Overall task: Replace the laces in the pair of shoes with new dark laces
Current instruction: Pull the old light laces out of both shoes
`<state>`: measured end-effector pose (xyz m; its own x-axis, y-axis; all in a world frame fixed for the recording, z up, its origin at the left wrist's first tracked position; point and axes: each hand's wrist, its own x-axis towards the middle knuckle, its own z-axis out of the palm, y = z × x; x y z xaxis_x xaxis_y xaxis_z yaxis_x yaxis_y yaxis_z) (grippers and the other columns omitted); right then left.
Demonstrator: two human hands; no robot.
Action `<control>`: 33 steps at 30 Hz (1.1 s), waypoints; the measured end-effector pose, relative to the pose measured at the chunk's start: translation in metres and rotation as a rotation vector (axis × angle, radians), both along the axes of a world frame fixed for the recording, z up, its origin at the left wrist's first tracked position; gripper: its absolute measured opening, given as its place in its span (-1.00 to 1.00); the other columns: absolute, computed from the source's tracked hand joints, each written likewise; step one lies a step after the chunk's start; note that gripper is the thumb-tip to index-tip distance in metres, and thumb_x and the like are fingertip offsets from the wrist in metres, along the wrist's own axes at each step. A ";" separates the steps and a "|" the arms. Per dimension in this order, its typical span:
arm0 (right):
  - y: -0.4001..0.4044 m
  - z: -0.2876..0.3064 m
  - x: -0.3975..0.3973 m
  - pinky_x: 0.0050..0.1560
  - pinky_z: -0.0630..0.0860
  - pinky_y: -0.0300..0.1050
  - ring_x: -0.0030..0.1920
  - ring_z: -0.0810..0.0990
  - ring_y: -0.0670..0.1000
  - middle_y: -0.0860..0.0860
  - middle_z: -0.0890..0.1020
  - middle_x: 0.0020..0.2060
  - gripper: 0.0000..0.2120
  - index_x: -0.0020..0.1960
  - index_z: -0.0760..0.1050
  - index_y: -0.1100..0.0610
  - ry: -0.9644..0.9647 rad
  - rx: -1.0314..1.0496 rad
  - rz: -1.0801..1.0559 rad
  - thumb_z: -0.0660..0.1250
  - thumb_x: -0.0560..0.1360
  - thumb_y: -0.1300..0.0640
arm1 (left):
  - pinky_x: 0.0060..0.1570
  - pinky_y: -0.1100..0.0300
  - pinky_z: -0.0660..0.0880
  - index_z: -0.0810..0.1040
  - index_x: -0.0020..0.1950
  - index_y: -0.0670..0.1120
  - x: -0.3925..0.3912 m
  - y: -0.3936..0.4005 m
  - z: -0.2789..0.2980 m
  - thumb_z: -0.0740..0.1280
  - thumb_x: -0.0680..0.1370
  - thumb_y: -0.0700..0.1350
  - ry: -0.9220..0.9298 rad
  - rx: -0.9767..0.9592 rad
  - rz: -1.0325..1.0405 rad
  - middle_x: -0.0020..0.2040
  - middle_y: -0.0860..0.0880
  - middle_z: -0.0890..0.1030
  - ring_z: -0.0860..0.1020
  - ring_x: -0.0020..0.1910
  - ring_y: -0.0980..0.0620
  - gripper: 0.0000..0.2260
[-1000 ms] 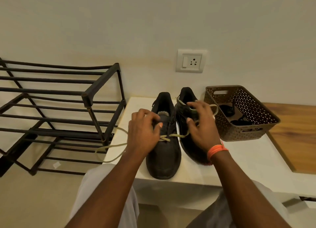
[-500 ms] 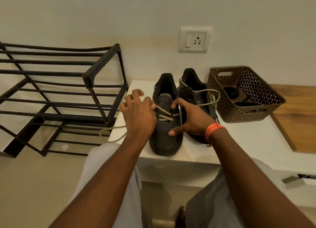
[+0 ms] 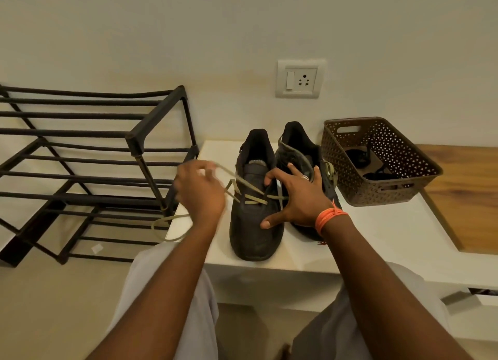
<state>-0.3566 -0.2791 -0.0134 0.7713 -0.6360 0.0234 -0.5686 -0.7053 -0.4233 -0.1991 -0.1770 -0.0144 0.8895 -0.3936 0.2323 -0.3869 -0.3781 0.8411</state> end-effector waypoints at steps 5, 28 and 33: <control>0.001 0.002 0.002 0.40 -0.41 0.37 0.56 -0.04 0.15 -0.04 0.38 0.44 -0.34 0.18 0.33 -0.16 0.020 0.005 0.011 0.58 0.20 -0.21 | 0.40 -0.11 0.18 0.39 0.37 0.07 0.001 0.005 -0.004 0.26 0.60 -0.07 -0.292 0.247 -0.314 0.47 -0.01 0.27 0.19 0.46 -0.10 -0.67; 0.001 -0.003 0.001 0.43 -0.38 0.34 0.57 -0.06 0.10 -0.04 0.36 0.45 -0.33 0.16 0.32 -0.18 -0.035 0.064 -0.013 0.61 0.18 -0.16 | 0.45 -0.13 -0.12 0.51 0.21 0.16 -0.015 -0.008 -0.008 0.20 0.62 0.07 -0.470 0.507 -0.654 0.57 0.04 -0.06 -0.14 0.53 -0.07 -0.79; 0.001 -0.002 0.001 0.43 -0.37 0.34 0.57 -0.05 0.11 -0.03 0.37 0.44 -0.32 0.17 0.33 -0.18 -0.029 0.072 -0.020 0.61 0.17 -0.16 | 0.40 -0.04 -0.01 0.55 0.05 0.12 -0.014 -0.009 -0.006 0.26 0.59 0.01 -0.519 0.488 -0.547 0.45 0.00 0.17 0.01 0.47 -0.05 -0.90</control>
<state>-0.3558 -0.2776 -0.0157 0.7579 -0.6524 -0.0007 -0.5692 -0.6607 -0.4893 -0.2132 -0.1855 -0.0200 0.3786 -0.8915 0.2487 -0.9045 -0.2993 0.3038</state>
